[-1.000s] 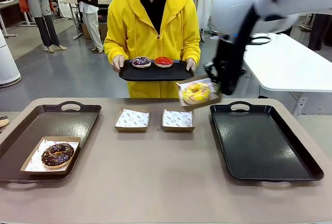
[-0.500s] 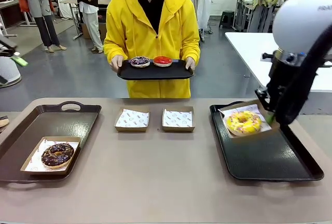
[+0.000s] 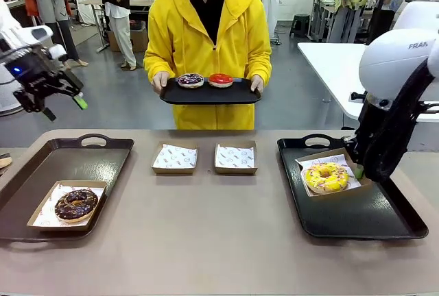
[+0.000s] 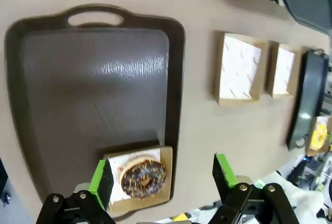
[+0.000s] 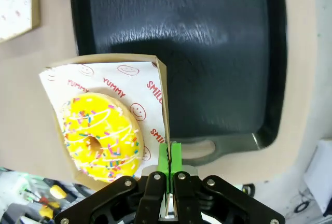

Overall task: Individually package the donuts and arrange them on the tray.
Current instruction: Place the picked Paper togo box on the Handle tray while simultaneously picking up another Paper togo box from the table with the other hand.

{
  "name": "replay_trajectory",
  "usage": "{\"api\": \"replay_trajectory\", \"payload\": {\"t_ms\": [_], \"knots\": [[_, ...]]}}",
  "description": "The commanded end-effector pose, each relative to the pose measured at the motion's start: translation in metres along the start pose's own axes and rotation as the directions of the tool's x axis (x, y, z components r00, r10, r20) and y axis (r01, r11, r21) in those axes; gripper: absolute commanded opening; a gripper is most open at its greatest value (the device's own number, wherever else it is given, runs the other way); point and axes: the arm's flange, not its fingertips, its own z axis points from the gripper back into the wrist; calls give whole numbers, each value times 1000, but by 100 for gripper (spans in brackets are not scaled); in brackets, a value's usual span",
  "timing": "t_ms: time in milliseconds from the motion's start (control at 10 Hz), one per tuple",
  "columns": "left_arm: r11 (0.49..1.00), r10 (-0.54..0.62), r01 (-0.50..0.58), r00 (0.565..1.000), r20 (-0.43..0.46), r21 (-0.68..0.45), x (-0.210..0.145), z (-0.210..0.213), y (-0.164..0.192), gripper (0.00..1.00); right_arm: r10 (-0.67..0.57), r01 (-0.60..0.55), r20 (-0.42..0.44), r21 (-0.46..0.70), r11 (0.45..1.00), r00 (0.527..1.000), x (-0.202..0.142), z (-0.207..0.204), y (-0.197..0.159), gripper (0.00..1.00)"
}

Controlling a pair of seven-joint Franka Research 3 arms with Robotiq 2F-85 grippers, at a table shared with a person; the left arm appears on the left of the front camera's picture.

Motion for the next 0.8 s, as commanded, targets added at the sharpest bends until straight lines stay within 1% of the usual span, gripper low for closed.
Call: {"api": "replay_trajectory", "payload": {"t_ms": [0,100,200,300,400,700], "knots": [[995,33,-39,997,63,91,5,-19,-11,100,29,-29,3,-3,1000,1000,8,-5,-2,1],[993,32,-43,994,102,113,4,-27,-17,100,31,-31,-1,-6,999,1000,10,-5,-2,1],[992,16,-32,991,130,124,2,-33,-22,100,5,-5,-4,0,1000,1000,3,-4,0,1],[992,5,-24,990,143,125,-2,-33,-22,100,5,-5,-4,0,1000,1000,3,-4,0,1],[997,1,-8,996,90,81,11,-29,-18,100,5,-5,-4,0,1000,1000,3,-4,0,1],[997,1,-8,996,90,81,11,-29,-18,100,5,-5,-4,0,1000,1000,3,-4,0,1]]}}
